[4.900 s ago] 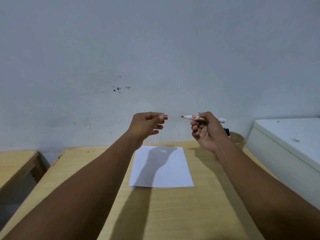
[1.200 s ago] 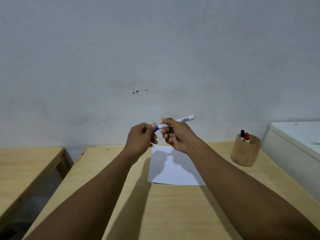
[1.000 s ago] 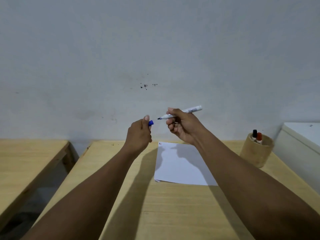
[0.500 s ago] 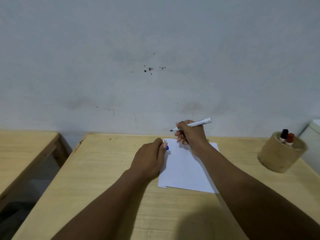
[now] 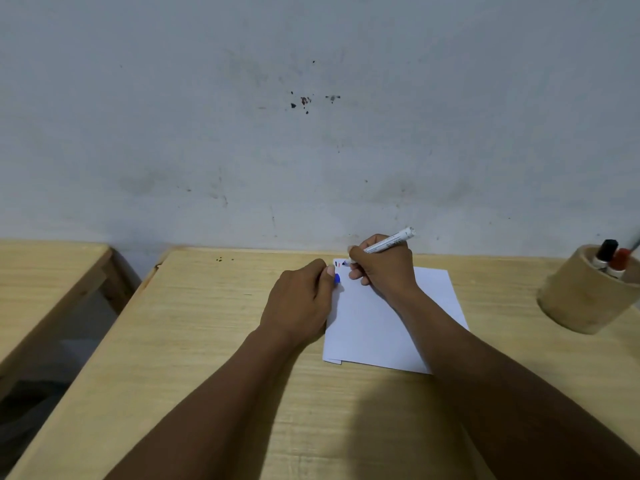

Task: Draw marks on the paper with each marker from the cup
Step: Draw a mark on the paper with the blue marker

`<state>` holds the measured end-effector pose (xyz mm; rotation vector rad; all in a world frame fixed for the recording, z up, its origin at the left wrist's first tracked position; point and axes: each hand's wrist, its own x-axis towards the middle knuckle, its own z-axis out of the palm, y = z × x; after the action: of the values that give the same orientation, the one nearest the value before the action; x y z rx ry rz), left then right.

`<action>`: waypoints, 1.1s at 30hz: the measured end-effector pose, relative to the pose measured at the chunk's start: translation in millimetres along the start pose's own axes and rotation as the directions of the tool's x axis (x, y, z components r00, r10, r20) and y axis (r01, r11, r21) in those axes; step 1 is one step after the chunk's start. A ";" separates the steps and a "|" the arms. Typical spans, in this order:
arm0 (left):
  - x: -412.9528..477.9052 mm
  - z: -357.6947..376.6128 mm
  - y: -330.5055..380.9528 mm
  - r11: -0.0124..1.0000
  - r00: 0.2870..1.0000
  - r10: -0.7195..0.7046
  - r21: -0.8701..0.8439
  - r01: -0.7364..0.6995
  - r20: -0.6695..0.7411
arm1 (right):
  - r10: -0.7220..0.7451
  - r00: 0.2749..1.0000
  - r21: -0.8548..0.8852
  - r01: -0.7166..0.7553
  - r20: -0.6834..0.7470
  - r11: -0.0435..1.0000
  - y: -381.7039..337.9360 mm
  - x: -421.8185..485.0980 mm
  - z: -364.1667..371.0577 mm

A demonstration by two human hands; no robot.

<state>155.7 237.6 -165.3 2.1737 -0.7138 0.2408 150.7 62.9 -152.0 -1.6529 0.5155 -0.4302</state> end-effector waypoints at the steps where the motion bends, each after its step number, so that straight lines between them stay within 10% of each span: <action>1: 0.3 0.4 -0.6 1.000 1.000 -0.007 -0.010 0.007 -0.003 | 0.000 1.000 -0.004 0.000 -0.004 1.000 0.3 0.5 0.4; 18: 0.6 -0.8 0.4 0.998 0.999 -0.042 -0.046 0.041 -0.014 | 0.018 1.000 -0.066 -0.019 -0.003 0.998 -0.9 0.9 1.9; 29: 8.3 -17.4 16.2 0.920 0.957 -0.262 -0.268 0.286 0.121 | 0.218 0.969 0.524 -0.126 -0.117 0.842 -46.0 -2.2 -27.7; 33: 29.8 -37.6 42.9 0.875 0.951 -0.298 -0.373 0.309 0.087 | 0.150 0.988 0.576 -0.146 0.041 0.805 -88.6 -18.5 -58.4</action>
<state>158.3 232.1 -101.3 1.8776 -0.3825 -0.0895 111.0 35.1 -55.8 -1.0122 0.4562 -0.4239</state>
